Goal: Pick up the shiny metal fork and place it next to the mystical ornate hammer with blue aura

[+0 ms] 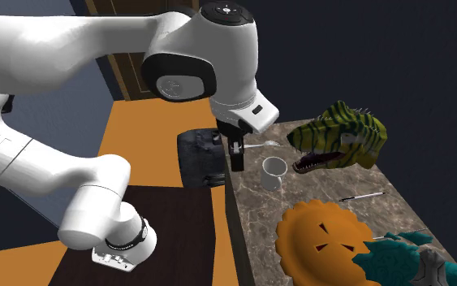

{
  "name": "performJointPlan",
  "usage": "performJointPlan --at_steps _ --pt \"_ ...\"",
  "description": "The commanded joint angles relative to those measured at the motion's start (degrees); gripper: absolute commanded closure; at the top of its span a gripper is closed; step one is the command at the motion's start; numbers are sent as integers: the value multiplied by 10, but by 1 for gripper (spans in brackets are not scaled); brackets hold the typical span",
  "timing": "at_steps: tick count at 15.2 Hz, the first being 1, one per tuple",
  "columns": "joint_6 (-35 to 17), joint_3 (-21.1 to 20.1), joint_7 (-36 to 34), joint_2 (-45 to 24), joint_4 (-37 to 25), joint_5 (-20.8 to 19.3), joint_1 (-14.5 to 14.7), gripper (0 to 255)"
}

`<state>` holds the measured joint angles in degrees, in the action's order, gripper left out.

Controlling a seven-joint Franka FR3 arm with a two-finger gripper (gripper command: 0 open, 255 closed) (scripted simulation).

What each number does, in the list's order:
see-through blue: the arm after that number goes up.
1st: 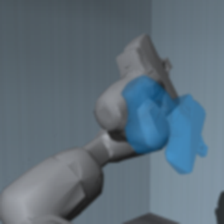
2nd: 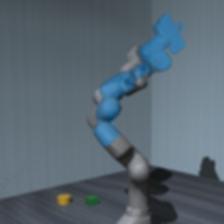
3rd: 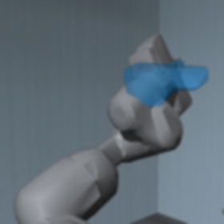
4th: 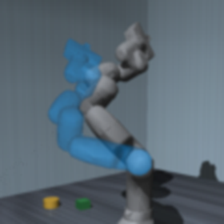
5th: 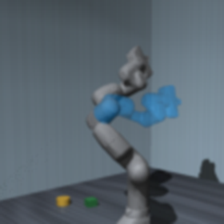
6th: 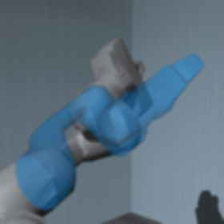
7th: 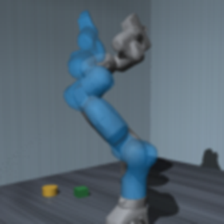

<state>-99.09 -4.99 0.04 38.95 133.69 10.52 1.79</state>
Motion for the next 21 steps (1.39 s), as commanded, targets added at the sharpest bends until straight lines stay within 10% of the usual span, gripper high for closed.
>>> performJointPlan --at_steps 1,21 --pt "-29 -18 -13 -23 9 12 8 0" --pt "-246 -167 -146 -370 -82 38 72 0"
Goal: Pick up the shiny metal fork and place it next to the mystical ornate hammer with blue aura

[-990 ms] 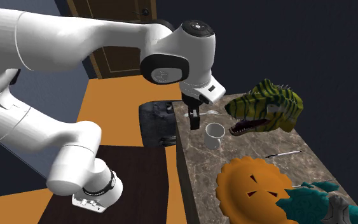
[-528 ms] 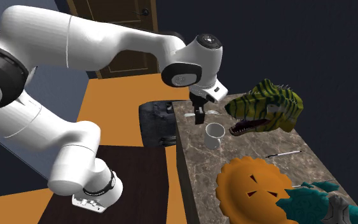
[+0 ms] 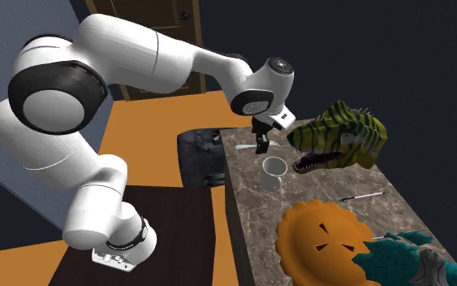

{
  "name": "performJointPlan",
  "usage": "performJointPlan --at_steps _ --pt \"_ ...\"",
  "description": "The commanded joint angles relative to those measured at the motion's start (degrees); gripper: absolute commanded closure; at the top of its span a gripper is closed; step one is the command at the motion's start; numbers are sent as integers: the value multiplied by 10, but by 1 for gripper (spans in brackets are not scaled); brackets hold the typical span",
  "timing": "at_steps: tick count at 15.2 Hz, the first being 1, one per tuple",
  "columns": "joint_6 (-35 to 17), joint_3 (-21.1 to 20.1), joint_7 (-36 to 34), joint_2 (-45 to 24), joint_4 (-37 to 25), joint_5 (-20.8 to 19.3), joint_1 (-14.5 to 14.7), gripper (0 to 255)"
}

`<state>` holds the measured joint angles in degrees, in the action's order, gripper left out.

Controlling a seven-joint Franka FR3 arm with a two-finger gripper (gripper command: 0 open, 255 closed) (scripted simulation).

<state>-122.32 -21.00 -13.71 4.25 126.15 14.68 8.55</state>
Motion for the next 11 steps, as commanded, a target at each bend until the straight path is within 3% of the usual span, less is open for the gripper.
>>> performJointPlan --at_steps 1,7,11 --pt "-22 -12 -17 -43 -17 -8 8 0" --pt "-56 -28 -65 -165 -91 -43 39 0" --pt "-85 -28 -69 -183 -81 -48 45 0"
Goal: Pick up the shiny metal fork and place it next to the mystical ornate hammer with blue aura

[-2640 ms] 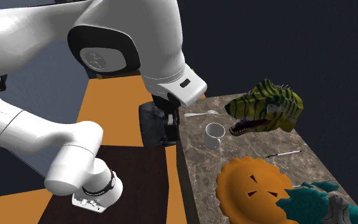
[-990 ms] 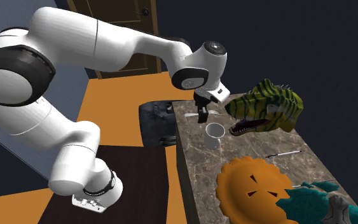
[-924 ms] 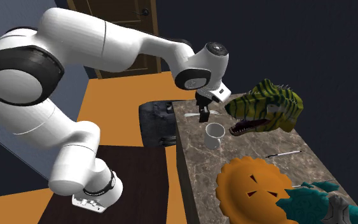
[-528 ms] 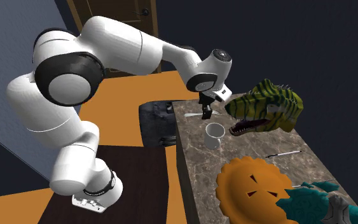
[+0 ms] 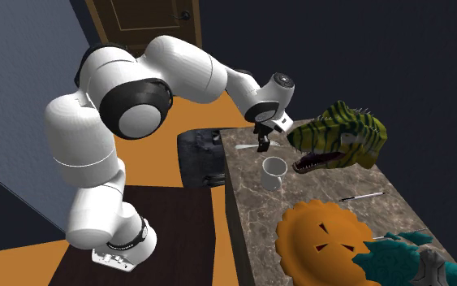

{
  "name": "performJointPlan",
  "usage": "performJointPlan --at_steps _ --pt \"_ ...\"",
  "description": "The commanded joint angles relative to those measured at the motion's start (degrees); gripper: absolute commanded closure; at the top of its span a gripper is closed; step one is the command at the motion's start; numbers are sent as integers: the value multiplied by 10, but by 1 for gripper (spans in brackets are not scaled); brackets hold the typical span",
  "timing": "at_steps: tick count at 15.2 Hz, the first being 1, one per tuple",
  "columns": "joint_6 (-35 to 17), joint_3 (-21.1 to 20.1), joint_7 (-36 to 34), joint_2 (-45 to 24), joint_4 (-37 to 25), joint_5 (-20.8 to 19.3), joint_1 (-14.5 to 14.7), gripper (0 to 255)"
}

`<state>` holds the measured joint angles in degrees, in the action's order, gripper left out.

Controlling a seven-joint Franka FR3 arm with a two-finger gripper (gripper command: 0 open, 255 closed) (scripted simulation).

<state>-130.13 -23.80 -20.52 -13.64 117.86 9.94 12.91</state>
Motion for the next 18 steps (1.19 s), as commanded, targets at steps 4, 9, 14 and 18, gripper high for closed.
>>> performJointPlan --at_steps 4,9,14,18 --pt "-32 0 -5 -22 10 -6 7 0" --pt "-32 0 -5 -22 10 -6 7 0" --pt "-31 0 -5 -22 10 -6 7 255" --pt "-32 0 -4 -21 10 -6 7 255"
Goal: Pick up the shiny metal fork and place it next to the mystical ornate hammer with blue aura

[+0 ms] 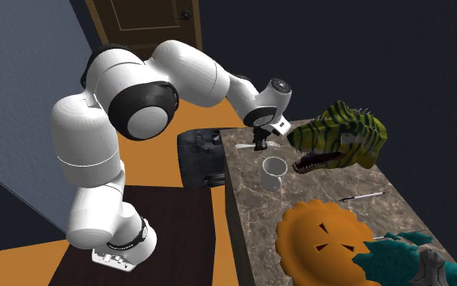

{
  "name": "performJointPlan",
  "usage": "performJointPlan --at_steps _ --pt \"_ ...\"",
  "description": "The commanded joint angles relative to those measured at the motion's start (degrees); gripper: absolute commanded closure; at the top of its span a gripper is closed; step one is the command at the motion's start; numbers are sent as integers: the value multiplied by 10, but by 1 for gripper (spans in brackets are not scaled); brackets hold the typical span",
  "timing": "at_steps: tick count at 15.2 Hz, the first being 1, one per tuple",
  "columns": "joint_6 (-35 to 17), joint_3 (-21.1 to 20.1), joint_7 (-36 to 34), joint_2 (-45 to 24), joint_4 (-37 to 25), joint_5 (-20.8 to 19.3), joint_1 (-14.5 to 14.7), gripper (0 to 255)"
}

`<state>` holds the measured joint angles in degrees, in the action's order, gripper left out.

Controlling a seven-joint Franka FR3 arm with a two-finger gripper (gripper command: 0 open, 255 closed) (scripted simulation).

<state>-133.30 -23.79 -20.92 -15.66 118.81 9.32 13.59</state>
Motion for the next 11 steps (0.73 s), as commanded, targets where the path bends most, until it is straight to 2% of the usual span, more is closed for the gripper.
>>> performJointPlan --at_steps 1,3,11 --pt "0 0 0 -1 1 0 0 255" --pt "0 0 -1 -2 0 0 0 255" --pt "55 -4 -2 36 -19 10 -6 255"
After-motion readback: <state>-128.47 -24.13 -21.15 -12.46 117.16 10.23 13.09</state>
